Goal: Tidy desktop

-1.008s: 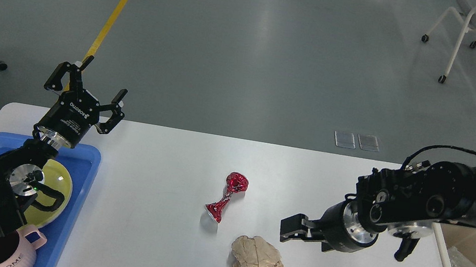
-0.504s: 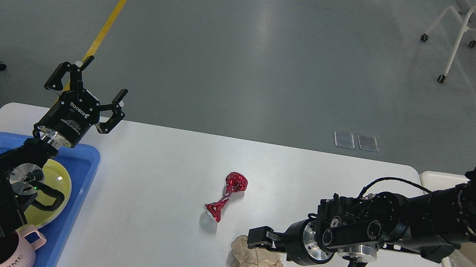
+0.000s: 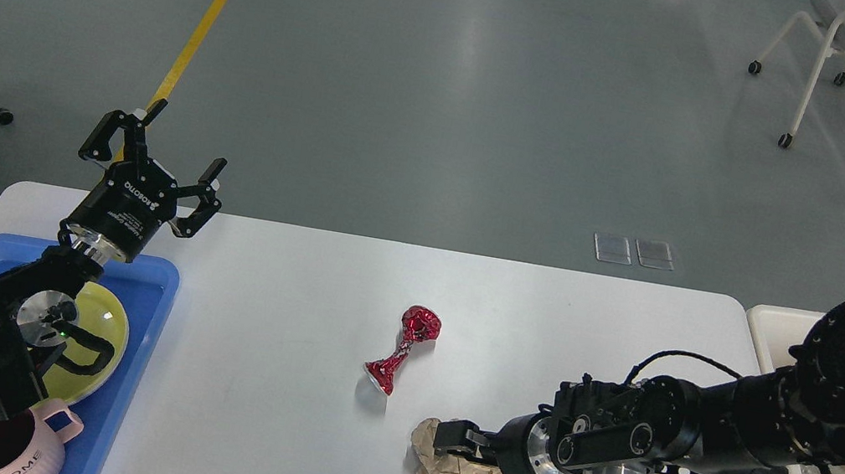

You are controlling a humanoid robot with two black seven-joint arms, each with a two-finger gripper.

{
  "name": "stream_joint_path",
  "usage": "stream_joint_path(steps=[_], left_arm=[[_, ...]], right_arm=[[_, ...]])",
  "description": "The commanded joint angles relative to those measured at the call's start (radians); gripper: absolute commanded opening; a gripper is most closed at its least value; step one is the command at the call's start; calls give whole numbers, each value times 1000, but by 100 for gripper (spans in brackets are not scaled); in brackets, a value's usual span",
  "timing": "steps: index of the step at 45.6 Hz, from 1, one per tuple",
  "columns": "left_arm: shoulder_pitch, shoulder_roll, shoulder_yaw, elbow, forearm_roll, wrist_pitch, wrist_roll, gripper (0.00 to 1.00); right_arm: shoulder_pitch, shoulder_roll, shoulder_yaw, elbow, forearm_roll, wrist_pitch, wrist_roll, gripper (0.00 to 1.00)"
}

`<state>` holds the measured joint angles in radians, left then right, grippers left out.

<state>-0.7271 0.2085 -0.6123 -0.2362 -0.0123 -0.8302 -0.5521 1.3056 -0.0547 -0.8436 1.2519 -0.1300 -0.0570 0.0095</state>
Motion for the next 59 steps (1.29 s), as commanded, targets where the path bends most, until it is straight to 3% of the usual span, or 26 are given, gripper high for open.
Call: stream_joint_path(steps=[1,8,16,21,25,29,33,59], left_arm=[[0,0,-1,0,0,0,0,100],[-2,0,0,0,0,0,0,100],[0,0,-1,0,0,-1,0,100],[0,0,0,0,0,0,0,100],[0,0,-1,0,0,0,0,100],[0,0,0,0,0,0,0,100],[0,0,-1,0,0,0,0,100],[0,0,-1,0,0,0,0,100]], right_arm=[[-9,-1,9,0,3,-12,3,100],[-28,15,31,3,6,-30,4,99],[-32,15,52,4,13,-41,6,84],[-34,13,57,6,29,-47,6,53],[-37,13,57,6,30,-60,7,43],[-35,7,57,9,30,-56,9,14],[-34,4,57,9,30,-52,9,0],[81,-103,-67,83,27,-30,9,0]])
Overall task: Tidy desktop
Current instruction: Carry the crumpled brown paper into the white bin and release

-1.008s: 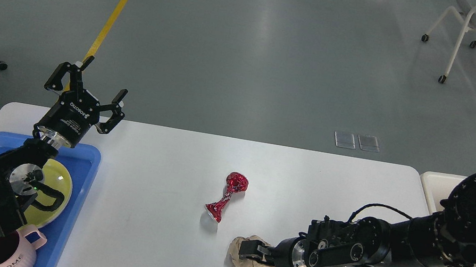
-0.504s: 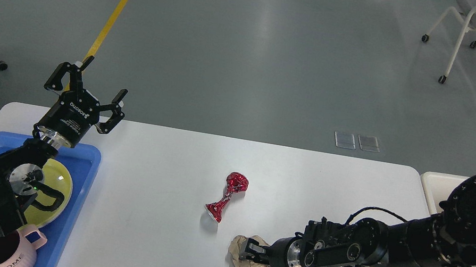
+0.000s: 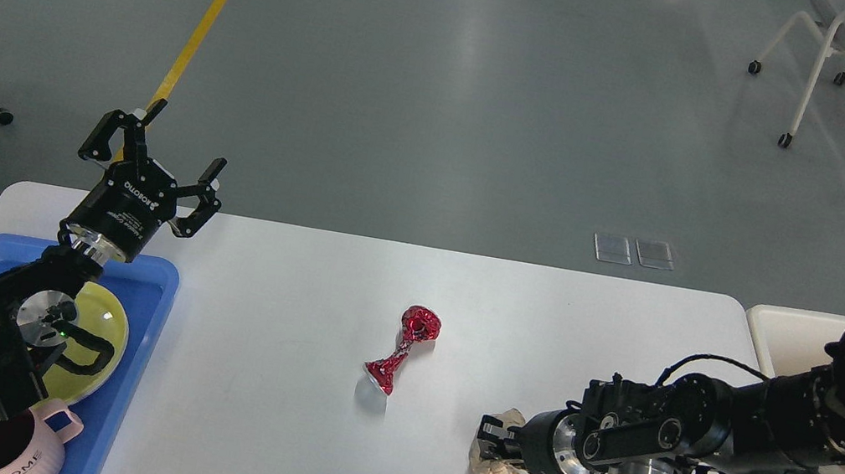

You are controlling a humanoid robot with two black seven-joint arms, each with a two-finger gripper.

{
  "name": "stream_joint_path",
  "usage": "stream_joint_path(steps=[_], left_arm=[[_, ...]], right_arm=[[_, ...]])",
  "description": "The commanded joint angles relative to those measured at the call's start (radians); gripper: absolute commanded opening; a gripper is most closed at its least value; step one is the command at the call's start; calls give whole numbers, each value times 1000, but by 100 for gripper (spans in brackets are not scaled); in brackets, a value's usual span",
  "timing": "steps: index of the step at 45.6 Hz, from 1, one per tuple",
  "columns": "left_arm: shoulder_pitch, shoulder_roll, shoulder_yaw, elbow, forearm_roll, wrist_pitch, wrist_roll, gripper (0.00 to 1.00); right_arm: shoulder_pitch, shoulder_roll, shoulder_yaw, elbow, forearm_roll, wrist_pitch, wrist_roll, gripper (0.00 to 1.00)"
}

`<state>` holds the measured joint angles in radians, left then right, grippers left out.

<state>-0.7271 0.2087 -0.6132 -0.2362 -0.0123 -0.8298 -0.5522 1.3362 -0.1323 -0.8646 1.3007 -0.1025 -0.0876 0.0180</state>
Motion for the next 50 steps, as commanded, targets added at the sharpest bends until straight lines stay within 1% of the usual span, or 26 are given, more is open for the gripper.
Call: stream_joint_path(steps=[1,6,10,14,17,19,22,23,27,29,33,37,41,46,50], left_arm=[[0,0,0,0,0,0,0,100],[0,0,0,0,0,0,0,100],[0,0,0,0,0,0,0,100],[0,0,0,0,0,0,0,100],[0,0,0,0,0,0,0,100],[0,0,0,0,0,0,-2,100],[0,0,0,0,0,0,-2,100],[0,0,0,0,0,0,0,100],[0,0,0,0,0,0,0,100],[0,0,0,0,0,0,0,100],[0,0,0,0,0,0,0,100],[0,0,0,0,0,0,-2,100],[0,0,0,0,0,0,0,100],[0,0,0,0,0,1,0,100],[0,0,0,0,0,0,0,100]], right_arm=[[63,-32,-57,42,0,0,0,0],[133,-81,-126,89,-5,2,0,0],[201,-119,-186,127,-11,23,2,0],[296,-155,-267,167,-23,74,3,0],[394,-187,-330,199,-65,138,5,0],[472,-216,-364,216,-97,205,11,0],[599,-259,-401,226,-137,348,19,0],[645,-273,-413,226,-149,408,19,0],[845,-303,-450,218,-221,713,19,0],[935,-325,-450,213,-252,828,22,0],[1086,-394,-445,215,-276,933,22,0],[1182,-414,-459,201,-333,1028,23,0],[1206,-438,-461,193,-388,1048,39,0],[1201,-452,-461,181,-405,1048,39,0],[1186,-457,-465,138,-407,1048,39,0]])
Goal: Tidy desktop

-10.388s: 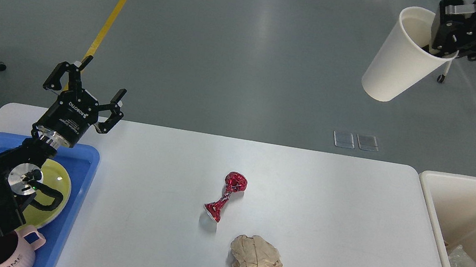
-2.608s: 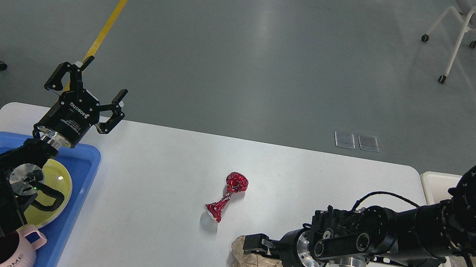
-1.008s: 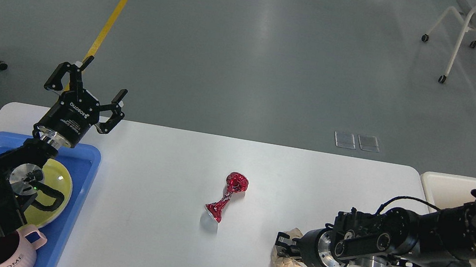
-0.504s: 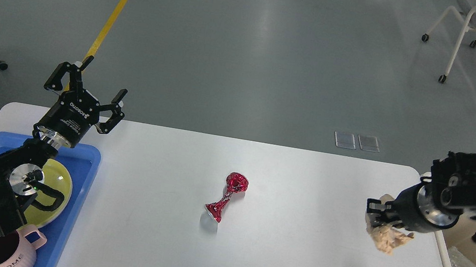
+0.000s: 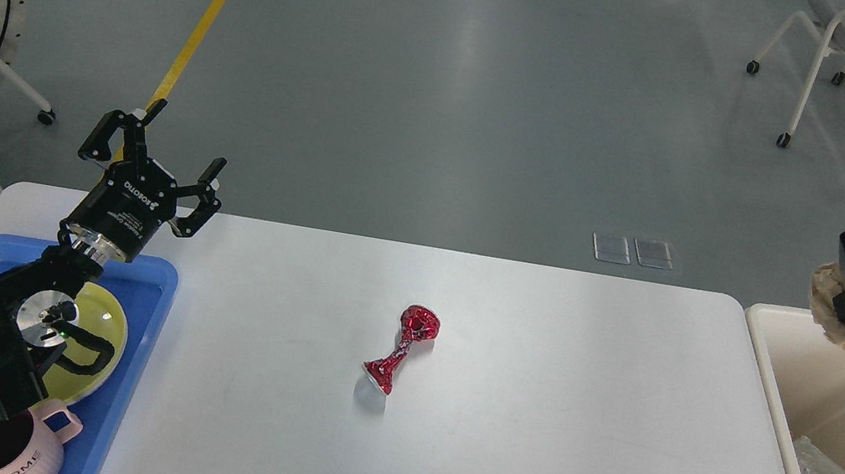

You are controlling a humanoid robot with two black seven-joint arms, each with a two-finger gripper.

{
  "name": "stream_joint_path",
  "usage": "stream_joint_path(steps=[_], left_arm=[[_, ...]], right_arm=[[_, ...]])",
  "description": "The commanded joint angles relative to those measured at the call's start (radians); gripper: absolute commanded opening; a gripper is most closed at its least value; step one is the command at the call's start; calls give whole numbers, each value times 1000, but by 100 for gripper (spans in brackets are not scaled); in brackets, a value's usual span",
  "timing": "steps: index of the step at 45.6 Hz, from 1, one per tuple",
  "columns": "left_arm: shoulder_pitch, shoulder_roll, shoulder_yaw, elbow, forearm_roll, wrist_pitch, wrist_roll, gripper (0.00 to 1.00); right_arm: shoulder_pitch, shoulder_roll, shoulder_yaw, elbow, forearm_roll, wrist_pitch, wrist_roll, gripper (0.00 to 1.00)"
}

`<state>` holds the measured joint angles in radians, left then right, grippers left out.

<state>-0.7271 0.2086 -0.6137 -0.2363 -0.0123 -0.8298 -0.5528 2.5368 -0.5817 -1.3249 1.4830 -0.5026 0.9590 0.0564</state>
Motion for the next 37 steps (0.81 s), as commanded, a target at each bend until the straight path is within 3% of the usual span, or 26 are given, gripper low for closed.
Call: stream_joint_path(steps=[1,14,22,31,37], left_arm=[[0,0,0,0,0,0,1,100],[0,0,0,0,0,0,1,100],[0,0,2,0,0,0,1,100],[0,0,0,0,0,0,1,100],[0,0,2,0,0,0,1,100]], right_arm=[[-23,-10,-5,-61,-8,1,0,0],[-349,-202,21,-401,-203,-88,5,0],[-757,-245,30,-575,-206,-425,60,0],[-1359,-184,162,-832,-21,-839,75,0],[-1680,-20,220,-1128,160,-901,83,0]])
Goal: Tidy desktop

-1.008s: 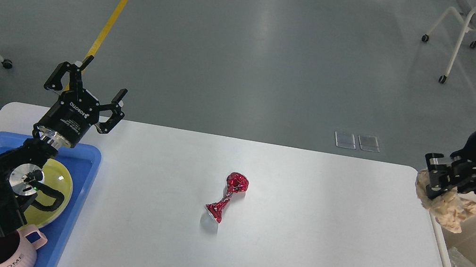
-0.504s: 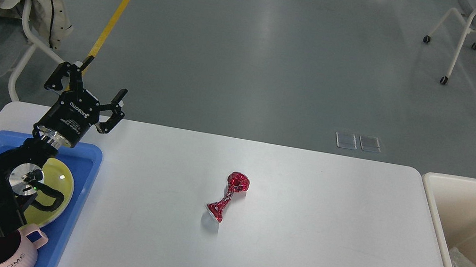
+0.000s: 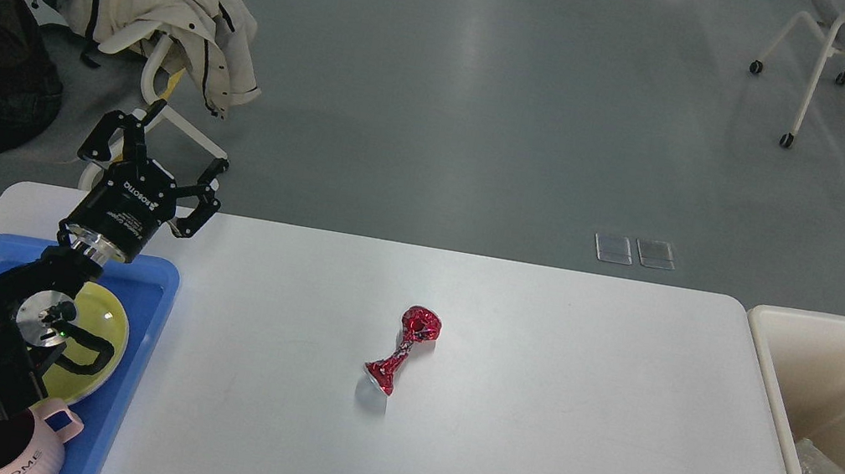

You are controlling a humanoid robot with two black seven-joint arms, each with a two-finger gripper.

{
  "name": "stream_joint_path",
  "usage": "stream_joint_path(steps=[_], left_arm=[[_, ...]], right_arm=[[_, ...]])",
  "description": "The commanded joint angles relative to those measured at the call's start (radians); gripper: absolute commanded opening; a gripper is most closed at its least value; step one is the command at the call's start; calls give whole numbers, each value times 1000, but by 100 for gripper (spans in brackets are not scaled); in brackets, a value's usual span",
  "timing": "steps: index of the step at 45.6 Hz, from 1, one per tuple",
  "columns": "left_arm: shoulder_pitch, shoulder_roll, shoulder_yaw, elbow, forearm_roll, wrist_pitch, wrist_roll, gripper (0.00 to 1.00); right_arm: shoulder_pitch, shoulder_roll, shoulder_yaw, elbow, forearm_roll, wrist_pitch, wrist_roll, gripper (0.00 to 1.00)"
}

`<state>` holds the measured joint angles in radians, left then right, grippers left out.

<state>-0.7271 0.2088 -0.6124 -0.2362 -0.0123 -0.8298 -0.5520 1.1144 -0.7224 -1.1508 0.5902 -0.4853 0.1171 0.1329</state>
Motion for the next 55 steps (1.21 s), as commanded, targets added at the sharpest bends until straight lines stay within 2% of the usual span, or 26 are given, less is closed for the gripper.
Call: stream_joint_path(steps=[1,7,9,10,11,12,41,51,55], left_arm=[[0,0,-1,0,0,0,0,100],[0,0,0,0,0,0,0,100],[0,-2,0,0,0,0,0,100],[0,0,-1,0,0,0,0,100],[0,0,-1,0,0,0,0,100],[0,0,-1,0,0,0,0,100],[0,0,-1,0,0,0,0,100],[0,0,-1,0,0,0,0,100],[0,0,-1,0,0,0,0,100]], right_arm=[[-296,142,46,-291,171,-59,11,0],[-424,238,46,-443,310,-71,33,0],[-438,248,46,-452,336,-77,33,15],[-438,250,48,-452,340,-80,33,30],[-438,253,52,-454,341,-80,33,54],[-438,259,63,-452,353,-85,33,100],[-416,253,68,-449,361,-70,33,100],[-305,216,-3,-422,344,-56,33,100],[-193,193,-55,-334,338,-47,34,100]])
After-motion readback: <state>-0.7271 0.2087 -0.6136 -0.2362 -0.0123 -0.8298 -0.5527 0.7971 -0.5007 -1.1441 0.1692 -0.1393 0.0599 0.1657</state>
